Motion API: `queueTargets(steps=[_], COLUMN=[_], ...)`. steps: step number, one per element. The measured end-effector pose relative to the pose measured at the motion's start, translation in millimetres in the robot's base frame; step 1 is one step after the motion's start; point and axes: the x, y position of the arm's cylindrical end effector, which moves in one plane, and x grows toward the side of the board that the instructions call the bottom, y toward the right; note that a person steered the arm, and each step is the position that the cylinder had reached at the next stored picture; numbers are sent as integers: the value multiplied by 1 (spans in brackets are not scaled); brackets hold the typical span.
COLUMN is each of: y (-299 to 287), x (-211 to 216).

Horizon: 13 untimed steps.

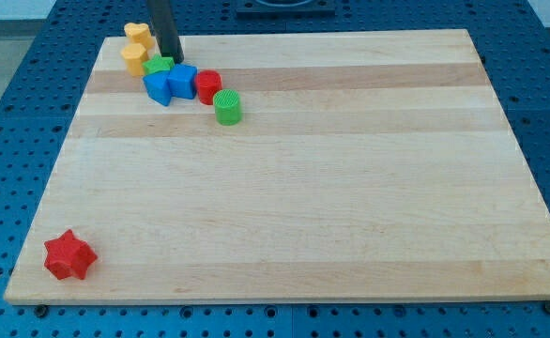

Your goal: Slide yellow hexagon in between the green star and yellow heart

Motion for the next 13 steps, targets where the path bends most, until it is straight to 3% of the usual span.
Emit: queueTargets(steps=[2,3,4,5,6,7,8,9,11,12,13], y=[4,34,103,166,201,145,62,-4,-36,-52,-70], x=[-33,-35,-22,31,124,189,190,171,74,56,67])
